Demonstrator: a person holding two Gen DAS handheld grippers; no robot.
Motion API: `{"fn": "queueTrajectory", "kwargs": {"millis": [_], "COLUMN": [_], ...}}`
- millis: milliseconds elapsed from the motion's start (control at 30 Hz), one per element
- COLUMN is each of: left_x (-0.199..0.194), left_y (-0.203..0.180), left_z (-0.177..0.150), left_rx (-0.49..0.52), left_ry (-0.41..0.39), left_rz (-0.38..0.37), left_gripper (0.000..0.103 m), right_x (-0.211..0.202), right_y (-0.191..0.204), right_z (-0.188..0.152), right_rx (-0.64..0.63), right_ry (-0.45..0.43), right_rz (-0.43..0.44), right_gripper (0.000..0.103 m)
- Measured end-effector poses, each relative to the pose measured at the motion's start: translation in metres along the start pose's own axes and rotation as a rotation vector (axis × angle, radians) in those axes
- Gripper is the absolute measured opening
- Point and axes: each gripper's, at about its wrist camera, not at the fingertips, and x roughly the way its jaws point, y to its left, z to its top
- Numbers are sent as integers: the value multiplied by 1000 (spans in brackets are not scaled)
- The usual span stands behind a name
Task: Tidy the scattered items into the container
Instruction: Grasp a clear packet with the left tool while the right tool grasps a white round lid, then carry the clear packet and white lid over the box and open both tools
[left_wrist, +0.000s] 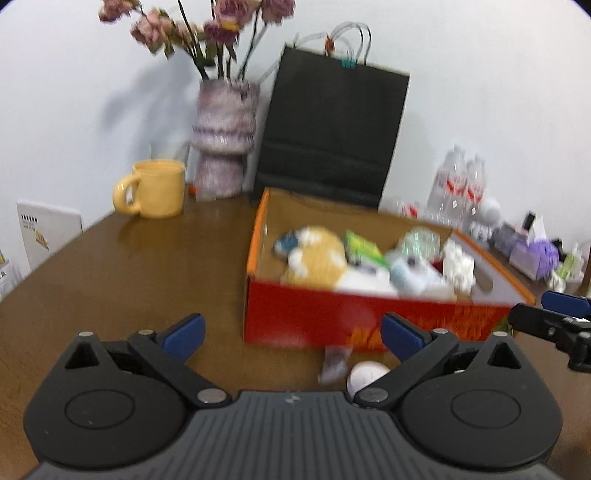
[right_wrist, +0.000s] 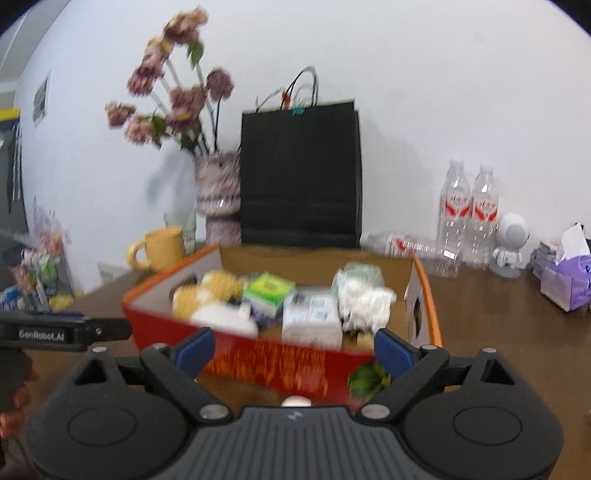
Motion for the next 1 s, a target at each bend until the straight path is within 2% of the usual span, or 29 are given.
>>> {"fn": "queueTrajectory", "kwargs": {"millis": [67,133,200,333,433,500,533,567,600,633,700,1000], "left_x": [8,19,29,48,55,56,56,57,57,57,55,48], "left_y": [-5,-12,-18,-24,-25,-25,-25,-25,-25,-26,-26,-26], "left_z": [-4,-5,-7,-8,-8,-7,-8,-8,-8,-8,-9,-16], "left_rx": [17,38,52,33,18,7,3,2,8,14,16,30], "left_ry": [36,76,108,158,164,162,160,160,159,157,157,131], "left_rz": [-2,10,9,19,8,-4,-6,-4,0,2,-6,-14], "left_gripper": [102,92,79,69,56,47,45,39,32,30,20,18], "right_x": [7,16,25,43,54,61,64,65,65,65,64,57], "right_y": [2,4,5,4,3,4,4,5,6,6,6,10], "right_z": [-7,-12,-17,-23,-25,-26,-27,-28,-28,-28,-29,-34], "right_rx": [-2,-1,-6,10,19,24,26,23,17,20,24,0], "right_ry": [46,101,146,215,246,267,275,274,271,270,265,241], "right_rz": [-3,-6,-5,-14,-16,-15,-14,-18,-26,-28,-26,-31], "right_gripper": [84,69,58,54,50,42,40,39,35,28,25,24]}}
